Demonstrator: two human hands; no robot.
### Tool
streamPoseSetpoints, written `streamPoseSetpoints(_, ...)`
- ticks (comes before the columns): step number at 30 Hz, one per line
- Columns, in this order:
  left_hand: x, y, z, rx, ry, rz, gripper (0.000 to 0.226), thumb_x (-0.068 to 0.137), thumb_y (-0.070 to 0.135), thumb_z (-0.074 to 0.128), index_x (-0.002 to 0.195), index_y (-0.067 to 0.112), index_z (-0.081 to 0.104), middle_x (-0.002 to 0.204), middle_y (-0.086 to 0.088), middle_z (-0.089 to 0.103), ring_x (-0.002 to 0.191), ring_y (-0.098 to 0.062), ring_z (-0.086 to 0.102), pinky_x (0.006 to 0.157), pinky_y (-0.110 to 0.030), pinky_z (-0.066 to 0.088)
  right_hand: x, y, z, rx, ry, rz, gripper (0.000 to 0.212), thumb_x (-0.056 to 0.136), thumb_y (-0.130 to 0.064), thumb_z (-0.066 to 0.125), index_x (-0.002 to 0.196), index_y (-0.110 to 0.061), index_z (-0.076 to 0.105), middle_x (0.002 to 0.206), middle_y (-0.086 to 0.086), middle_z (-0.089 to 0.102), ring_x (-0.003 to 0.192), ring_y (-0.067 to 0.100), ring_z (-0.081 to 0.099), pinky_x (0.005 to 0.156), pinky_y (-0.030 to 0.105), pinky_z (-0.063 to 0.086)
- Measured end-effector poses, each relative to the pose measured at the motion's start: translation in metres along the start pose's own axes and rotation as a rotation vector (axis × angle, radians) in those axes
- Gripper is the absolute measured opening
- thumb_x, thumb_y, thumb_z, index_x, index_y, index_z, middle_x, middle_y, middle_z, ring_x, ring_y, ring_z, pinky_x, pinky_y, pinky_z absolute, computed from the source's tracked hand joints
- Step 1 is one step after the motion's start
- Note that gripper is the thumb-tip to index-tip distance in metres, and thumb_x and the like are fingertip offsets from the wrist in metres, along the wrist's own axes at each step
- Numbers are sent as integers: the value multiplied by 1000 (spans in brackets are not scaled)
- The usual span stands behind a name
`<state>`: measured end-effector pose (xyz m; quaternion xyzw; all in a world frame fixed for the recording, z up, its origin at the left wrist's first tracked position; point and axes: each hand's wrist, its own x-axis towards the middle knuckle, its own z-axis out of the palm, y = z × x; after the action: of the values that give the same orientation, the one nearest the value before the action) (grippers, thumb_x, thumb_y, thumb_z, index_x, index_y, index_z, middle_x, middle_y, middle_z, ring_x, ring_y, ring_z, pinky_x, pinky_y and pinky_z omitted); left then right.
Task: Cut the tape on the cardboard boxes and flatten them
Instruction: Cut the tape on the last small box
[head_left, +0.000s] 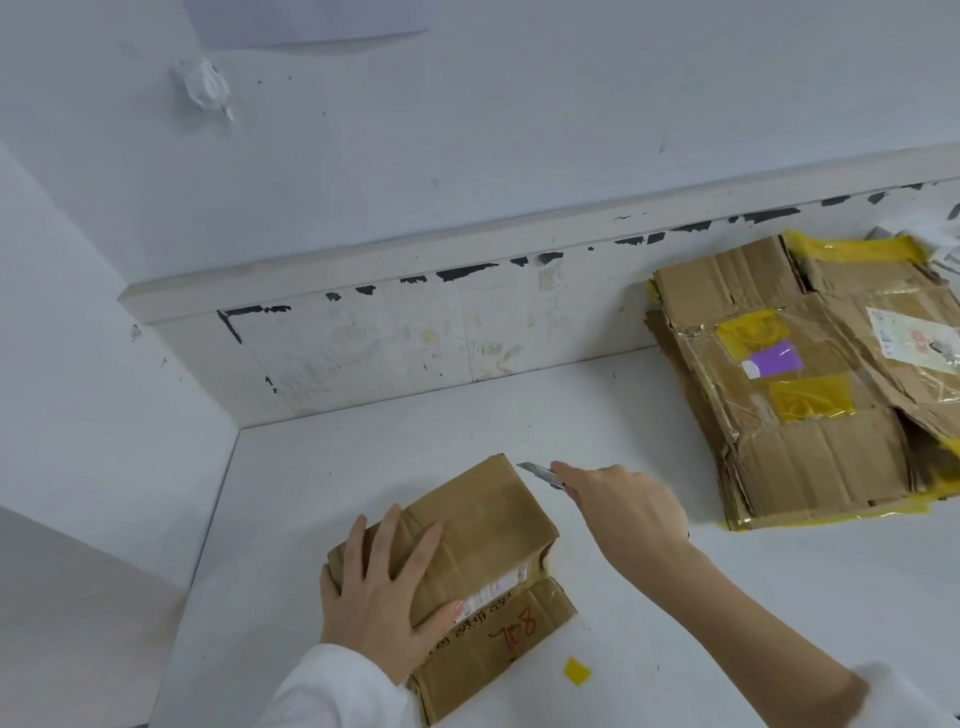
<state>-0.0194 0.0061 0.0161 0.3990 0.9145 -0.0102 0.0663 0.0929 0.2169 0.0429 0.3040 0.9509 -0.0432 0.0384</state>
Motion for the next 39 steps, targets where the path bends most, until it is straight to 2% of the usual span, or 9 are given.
streamPoseSetpoints(7,3,0,-4,-44,-28,42,64,70,66,35,122,31,44,120,-11,64,101,-44,63,58,-58,54,6,-6,0,-34,-48,1,26,95,-6,44,102,-31,39,62,-5,35,48,10,30,40,24,21)
streamPoseSetpoints(13,0,0,-2,-33,-83,0,67,88,68,4,122,31,49,120,-12,64,99,-45,63,57,-56,54,14,4,-3,-57,-81,-105,21,97,-10,43,110,-27,43,63,-5,36,49,11,33,41,24,25)
streamPoseSetpoints(21,0,1,-4,5,-85,10,65,70,65,35,123,30,51,120,-10,64,96,-44,64,52,-52,54,-2,12,4,-51,-59,-129,38,98,-11,37,128,-34,31,65,-4,34,49,13,33,41,27,23)
streamPoseSetpoints(25,4,-1,-2,-22,-99,12,81,72,68,27,143,27,31,140,-8,47,117,-46,51,69,-59,51,-16,15,8,-21,-96,-98,47,100,-15,35,139,-39,23,70,-5,38,62,19,43,44,26,25)
streamPoseSetpoints(28,4,-1,1,-27,-80,7,72,72,66,33,133,29,47,132,-11,56,108,-48,56,62,-59,52,-23,16,7,-48,-113,-88,54,98,-12,37,141,-39,19,68,-6,32,65,20,43,42,25,21)
streamPoseSetpoints(32,6,-6,11,-36,-103,9,91,68,84,1,146,39,12,157,-2,13,137,-44,18,95,-62,36,-35,21,8,-55,-134,-64,58,98,-12,38,143,-39,14,73,-5,34,66,21,43,45,27,26)
streamPoseSetpoints(36,4,-3,1,-52,-162,-3,78,85,74,6,132,32,52,135,-11,53,110,-49,54,64,-60,51,-45,18,8,-80,-146,-63,63,96,-9,39,145,-38,10,80,-3,38,70,22,43,58,30,34)
streamPoseSetpoints(37,6,-3,0,-48,-138,4,76,83,74,10,139,32,41,139,-11,49,114,-48,52,67,-60,51,-48,18,9,-86,-151,-58,65,96,-9,39,146,-38,8,84,-2,41,72,22,45,59,29,34)
streamPoseSetpoints(39,8,-5,10,-36,-167,-11,87,67,79,2,145,43,-11,158,0,6,137,-43,16,97,-59,37,-55,18,11,-80,-174,-41,66,96,-9,38,147,-38,7,91,-2,45,76,23,49,61,29,34)
